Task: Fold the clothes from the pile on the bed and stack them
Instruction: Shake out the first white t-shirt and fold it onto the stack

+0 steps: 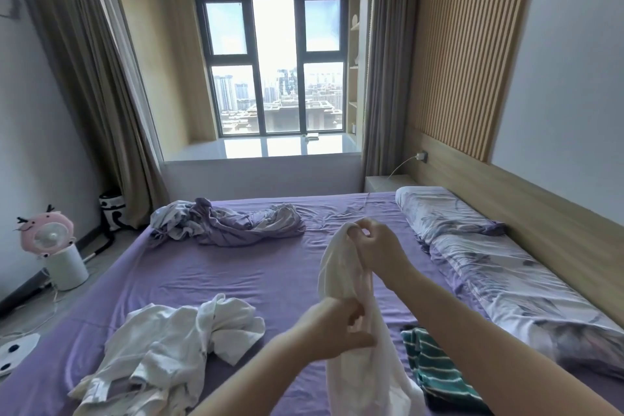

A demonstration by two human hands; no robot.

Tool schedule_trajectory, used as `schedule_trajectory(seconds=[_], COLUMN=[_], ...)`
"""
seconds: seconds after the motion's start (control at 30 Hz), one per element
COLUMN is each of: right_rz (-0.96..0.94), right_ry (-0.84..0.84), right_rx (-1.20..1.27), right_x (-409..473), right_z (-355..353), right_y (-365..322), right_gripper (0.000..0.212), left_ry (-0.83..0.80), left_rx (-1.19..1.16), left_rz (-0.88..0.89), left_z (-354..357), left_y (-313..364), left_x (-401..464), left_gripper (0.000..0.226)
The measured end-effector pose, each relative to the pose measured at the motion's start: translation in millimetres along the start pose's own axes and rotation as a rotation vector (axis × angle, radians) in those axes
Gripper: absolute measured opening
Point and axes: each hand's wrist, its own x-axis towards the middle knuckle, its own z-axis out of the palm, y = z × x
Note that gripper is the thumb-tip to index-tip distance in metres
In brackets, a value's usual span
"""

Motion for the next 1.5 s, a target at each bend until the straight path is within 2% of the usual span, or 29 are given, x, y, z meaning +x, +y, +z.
schedule_trajectory(seconds=[0.07, 0.13, 0.3, 0.37, 0.53, 0.7, 0.77, 0.87, 0.97, 1.1, 1.17, 1.27, 1.37, 1.5], right_rz=[0.057, 0.155, 0.303, 0.312, 0.249, 0.072, 0.038, 0.043, -0.005, 0.003, 0.046, 0.083, 0.074, 0.078], right_ry=[0.028, 0.045, -0.025, -0.103, -0.249, -0.256, -0.291, -0.285, -0.317, -0.384, -0.358, -0.313, -0.232, -0.115], right_rx=[0.056, 0.183, 0.472, 0.487, 0.387, 0.039, -0.113, -0.133, 0.047, 0.37, 0.457, 0.434, 0.354, 0.263], right_x=[2.4, 4.1, -0.8, -7.2, -25.3, -43.6, -48.5, -49.2, -47.0, -48.3, -47.7, -42.4, -31.5, -13.4], right_z=[-5.8, -12.9, -26.7, -24.2, -9.9, 3.1, 10.3, 15.3, 17.4, 25.9, 29.6, 31.0, 25.7, 10.3], right_y=[1.4, 5.8, 29.6, 43.5, 65.8, 83.7, 89.5, 88.1, 78.8, 67.4, 66.2, 61.9, 57.4, 49.9], right_gripper=[0.019, 0.019, 0.004, 0.013, 0.012, 0.016, 0.018, 0.019, 0.01, 0.016, 0.024, 0.023, 0.024, 0.022], left_ry=[-0.023, -0.002, 0.138, 0.248, 0.332, 0.404, 0.383, 0.267, 0.17, 0.159, 0.142, 0.162, 0.245, 0.308], left_rx=[0.036, 0.005, -0.329, -0.478, -0.522, -0.652, -0.755, -0.816, -0.869, -1.042, -1.08, -1.034, -0.789, -0.731], left_rz=[-0.072, -0.102, -0.041, -0.032, -0.066, -0.143, -0.176, -0.184, -0.194, -0.192, -0.189, -0.21, -0.212, -0.227], left_z=[16.0, 26.2, 20.0, 5.4, -25.2, -38.3, -44.9, -57.2, -66.4, -72.2, -75.5, -80.2, -84.0, -88.2], left_y=[1.6, -0.8, -2.5, 0.8, 2.3, 4.3, 7.2, 5.5, 0.5, -8.6, -14.5, -19.9, -25.9, -38.3], left_x=[6.4, 10.5, 14.9, 22.1, 38.3, 45.6, 46.1, 40.8, 33.9, 27.8, 24.5, 22.2, 23.9, 21.9], left_gripper=[0.029, 0.033, 0.037, 0.037, 0.034, 0.027, 0.025, 0.03, 0.034, 0.037, 0.048, 0.057, 0.054, 0.046])
